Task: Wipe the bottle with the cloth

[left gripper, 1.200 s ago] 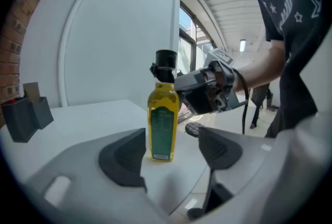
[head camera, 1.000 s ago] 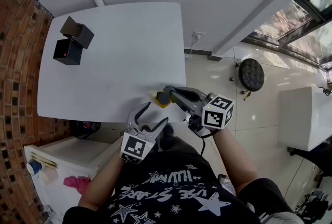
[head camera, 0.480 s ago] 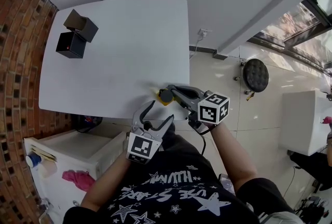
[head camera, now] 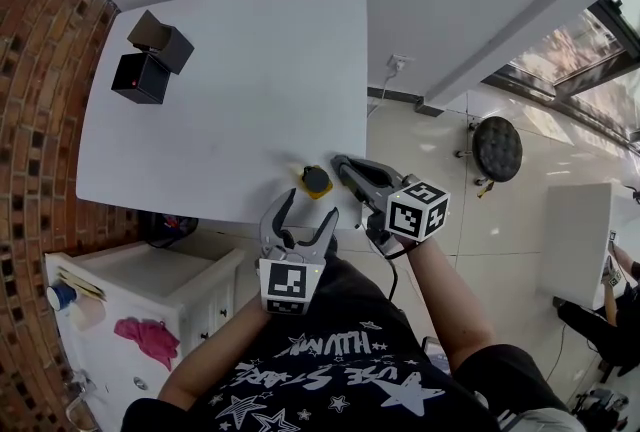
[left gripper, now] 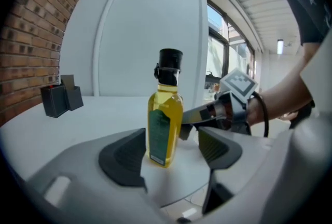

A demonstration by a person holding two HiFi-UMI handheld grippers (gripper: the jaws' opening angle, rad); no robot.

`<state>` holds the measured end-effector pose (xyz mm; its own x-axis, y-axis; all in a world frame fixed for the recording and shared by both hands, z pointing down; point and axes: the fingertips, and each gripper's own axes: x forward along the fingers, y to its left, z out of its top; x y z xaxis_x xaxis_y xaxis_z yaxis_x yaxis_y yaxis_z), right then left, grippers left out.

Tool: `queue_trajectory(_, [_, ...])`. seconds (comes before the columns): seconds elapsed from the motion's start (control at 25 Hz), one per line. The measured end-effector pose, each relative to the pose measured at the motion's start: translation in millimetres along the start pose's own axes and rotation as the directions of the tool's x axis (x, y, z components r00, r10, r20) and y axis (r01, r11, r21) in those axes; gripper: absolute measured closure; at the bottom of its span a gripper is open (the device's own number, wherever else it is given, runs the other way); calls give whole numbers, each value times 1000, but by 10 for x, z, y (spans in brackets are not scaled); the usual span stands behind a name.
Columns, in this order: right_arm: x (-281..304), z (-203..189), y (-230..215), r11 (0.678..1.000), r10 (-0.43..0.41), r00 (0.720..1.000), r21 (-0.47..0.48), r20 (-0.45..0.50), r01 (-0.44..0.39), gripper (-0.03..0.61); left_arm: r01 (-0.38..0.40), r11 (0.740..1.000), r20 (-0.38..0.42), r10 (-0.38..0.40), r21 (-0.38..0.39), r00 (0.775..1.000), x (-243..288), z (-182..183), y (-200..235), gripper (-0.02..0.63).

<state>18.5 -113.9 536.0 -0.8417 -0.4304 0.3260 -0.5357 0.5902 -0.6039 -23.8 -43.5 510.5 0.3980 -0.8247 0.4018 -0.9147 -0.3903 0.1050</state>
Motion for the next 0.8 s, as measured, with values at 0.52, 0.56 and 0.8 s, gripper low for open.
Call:
queue_trajectory(0.52, [-271,89,7,1000,22,999,-6,34,-21,540,-387,922,23,388,-13,922,309,141,194,270])
queue_trajectory(0.56, [-278,78,5,1000,23,999,-5,31,-23,540,-396,918,17,396,-8,918,326,137,196,270])
queue_trajectory(0.8, [-290,67,-16,1000,26,999,2,30,-26,540,-427,904,2,427,-4,904,356,110,280,276])
